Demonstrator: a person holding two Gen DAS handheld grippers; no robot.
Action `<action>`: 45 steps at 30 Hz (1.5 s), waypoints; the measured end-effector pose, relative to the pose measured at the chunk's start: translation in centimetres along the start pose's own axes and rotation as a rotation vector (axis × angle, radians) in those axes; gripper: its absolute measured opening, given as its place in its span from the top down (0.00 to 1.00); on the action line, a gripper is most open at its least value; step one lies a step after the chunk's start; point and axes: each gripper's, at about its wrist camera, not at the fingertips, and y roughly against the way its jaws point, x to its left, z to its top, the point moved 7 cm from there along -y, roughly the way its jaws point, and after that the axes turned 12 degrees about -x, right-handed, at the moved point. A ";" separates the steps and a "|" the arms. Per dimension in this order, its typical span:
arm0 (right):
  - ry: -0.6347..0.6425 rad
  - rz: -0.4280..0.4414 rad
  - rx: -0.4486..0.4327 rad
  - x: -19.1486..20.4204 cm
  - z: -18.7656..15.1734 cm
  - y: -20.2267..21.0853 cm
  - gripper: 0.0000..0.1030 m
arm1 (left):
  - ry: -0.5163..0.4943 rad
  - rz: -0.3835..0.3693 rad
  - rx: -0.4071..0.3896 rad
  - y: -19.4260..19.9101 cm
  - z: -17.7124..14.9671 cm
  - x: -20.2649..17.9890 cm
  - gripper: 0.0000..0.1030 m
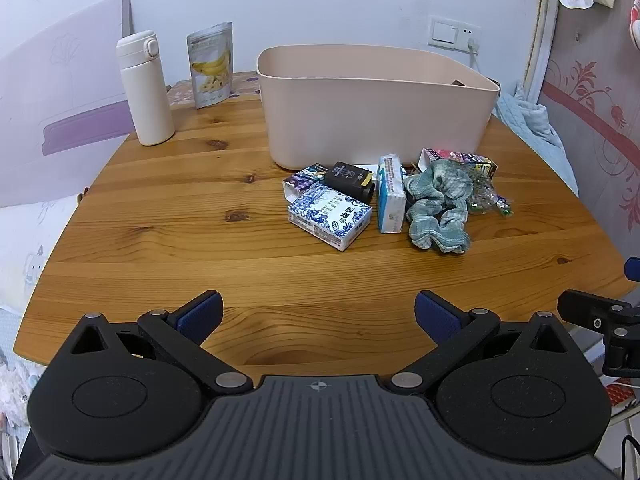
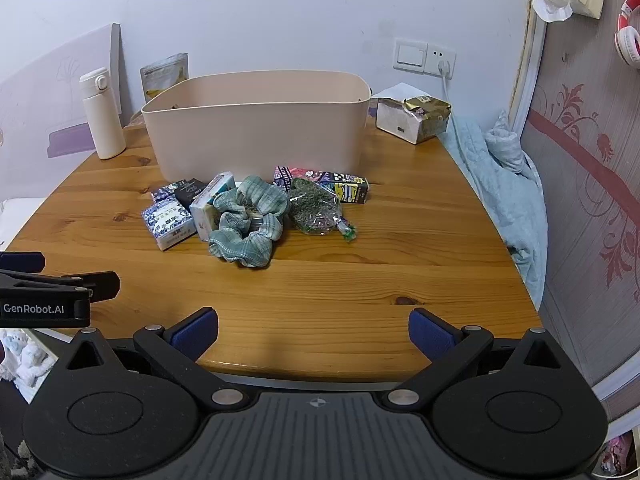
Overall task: Organize objects
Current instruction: 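Move both tools toward the pile of items in front of the bin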
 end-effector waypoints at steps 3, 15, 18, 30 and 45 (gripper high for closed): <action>0.000 -0.003 0.002 0.0 0.0 -0.1 0.00 | 0.000 -0.001 -0.001 0.0 0.0 0.0 0.00; 0.008 -0.002 0.015 0.3 0.0 -0.7 0.00 | 0.002 -0.002 0.004 -0.4 -0.1 0.5 0.00; 0.014 -0.002 0.017 0.4 0.1 -0.8 0.00 | -0.001 -0.007 0.012 -0.8 -0.1 0.6 0.00; 0.001 -0.002 0.028 0.8 0.3 -1.7 0.00 | -0.008 -0.010 0.035 -2.1 0.1 1.2 0.00; -0.016 0.027 0.016 1.1 0.5 -2.6 0.00 | -0.041 -0.016 0.004 -2.8 0.8 1.2 0.00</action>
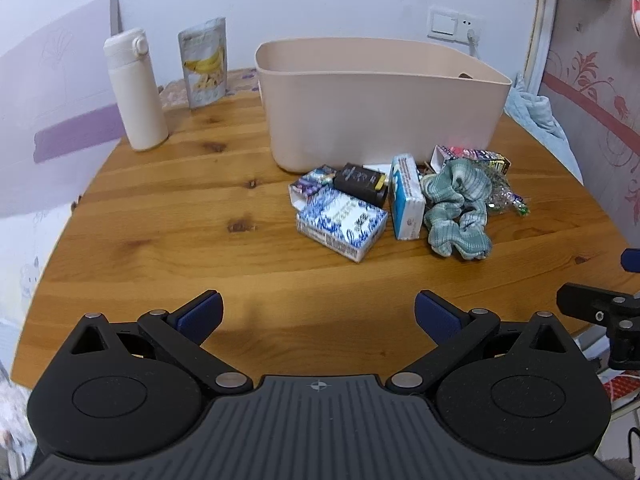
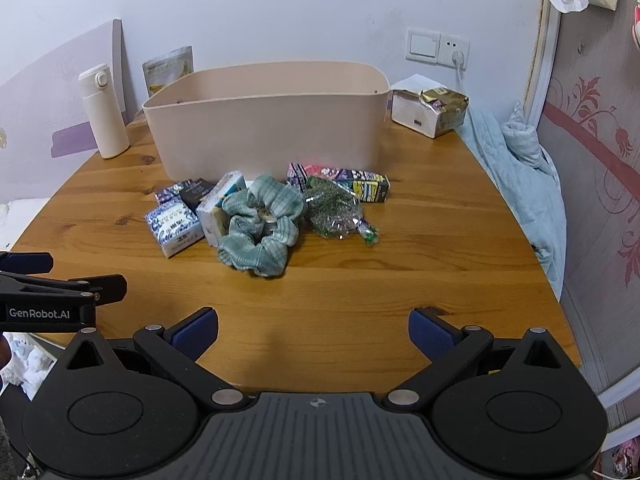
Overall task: Organize objects
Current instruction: 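Move both tools toward the pile of items in front of the bin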
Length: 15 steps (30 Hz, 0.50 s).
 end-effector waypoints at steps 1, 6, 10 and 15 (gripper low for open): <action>-0.001 0.000 -0.006 0.0 0.1 0.0 0.00 | -0.008 0.001 -0.009 0.0 0.2 0.0 0.00; -0.006 -0.005 -0.032 -0.3 0.8 -0.4 0.00 | -0.038 0.007 -0.032 -0.9 1.5 0.1 0.00; -0.005 0.002 -0.036 -0.3 1.3 -1.0 0.00 | -0.037 0.005 -0.037 -1.6 2.2 0.4 0.00; -0.006 0.010 -0.029 0.0 1.5 -1.8 0.00 | -0.046 0.011 -0.027 -2.6 2.6 0.8 0.00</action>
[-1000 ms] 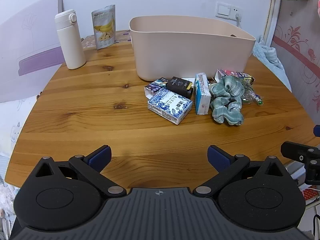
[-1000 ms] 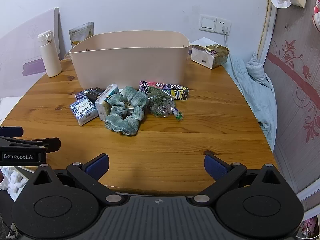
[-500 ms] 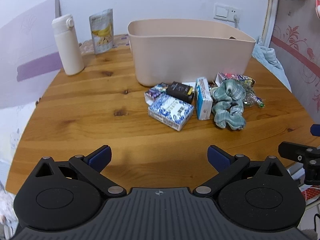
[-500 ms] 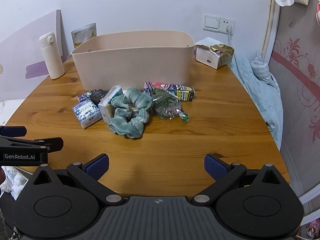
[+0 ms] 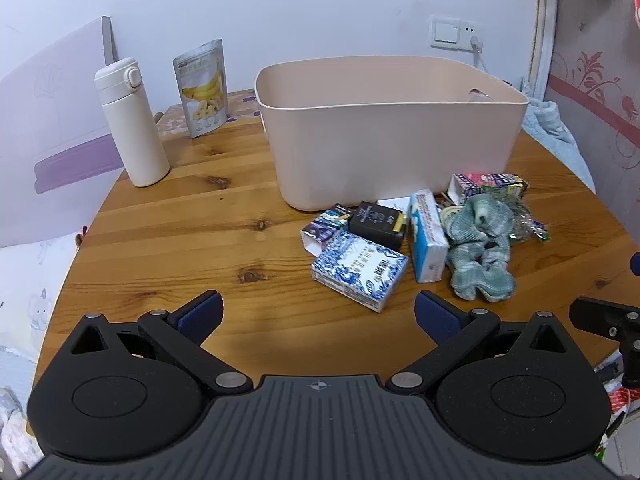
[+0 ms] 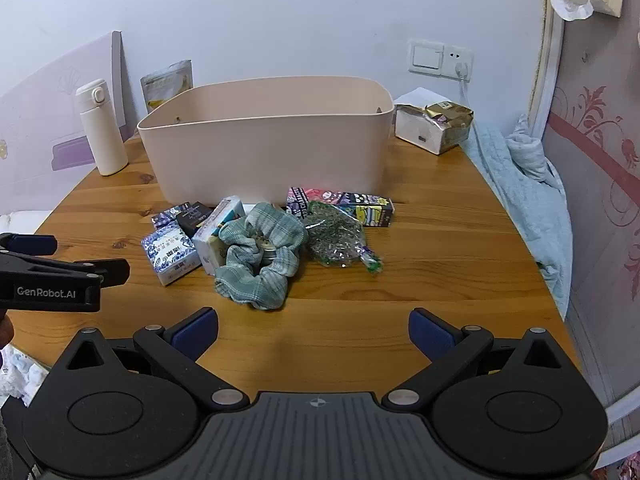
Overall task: Organize objects
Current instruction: 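Move both tools toward the pile of items in front of the bin, then grasp the blue-and-white box with left tool while right tool grasps the green scrunchie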
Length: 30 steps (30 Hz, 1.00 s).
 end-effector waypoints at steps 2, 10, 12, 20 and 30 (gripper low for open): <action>0.003 0.006 0.000 0.2 0.1 -0.4 0.00 | -0.001 -0.005 0.005 -0.4 0.0 0.0 0.00; 0.004 -0.002 -0.001 0.4 0.3 -2.2 0.00 | -0.017 -0.042 0.033 -3.0 -0.3 0.2 0.00; 0.000 -0.007 -0.004 0.4 0.4 -2.7 0.00 | -0.032 -0.051 0.033 -3.7 -0.3 0.3 0.00; -0.013 -0.004 0.036 0.6 0.2 -5.0 0.00 | -0.061 -0.103 0.064 -6.2 -0.1 0.3 0.00; 0.010 0.005 0.088 1.0 -0.1 -7.0 0.03 | -0.084 -0.173 0.120 -8.1 -0.8 0.0 0.00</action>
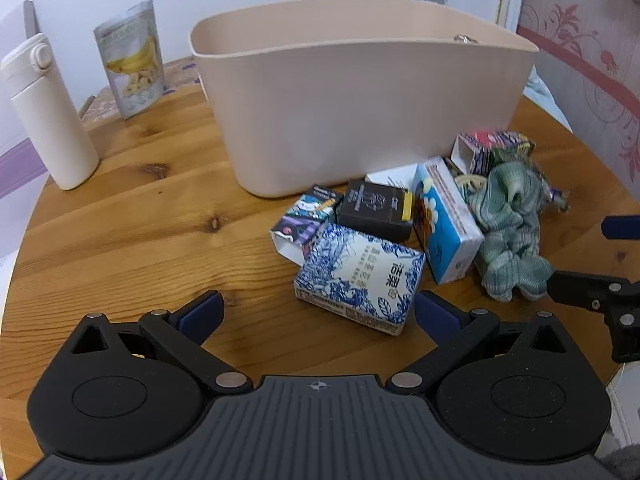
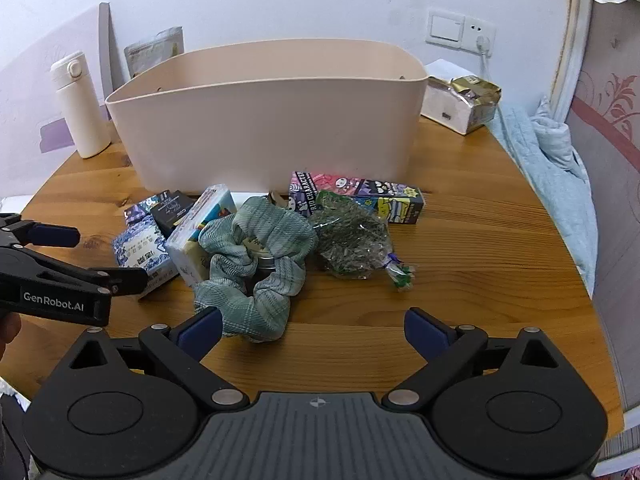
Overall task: Organize objects
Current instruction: 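Grasp the blue-and-white box with left tool while right tool grasps the green scrunchie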
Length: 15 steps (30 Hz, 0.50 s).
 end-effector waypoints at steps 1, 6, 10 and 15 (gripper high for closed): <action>0.002 0.005 0.008 0.0 -0.1 -0.2 0.04 | -0.005 -0.006 0.002 -0.1 -0.1 -0.1 0.00; 0.010 0.024 0.025 0.2 -0.2 -0.6 0.06 | -0.014 -0.035 0.012 -0.2 -0.5 -0.5 0.00; 0.012 0.044 0.030 0.3 -0.2 -1.0 0.07 | -0.018 -0.048 0.015 -0.6 -0.4 -0.6 0.00; 0.005 0.070 0.029 0.4 0.2 -1.5 0.08 | -0.021 -0.064 0.010 -1.5 0.1 -0.7 0.00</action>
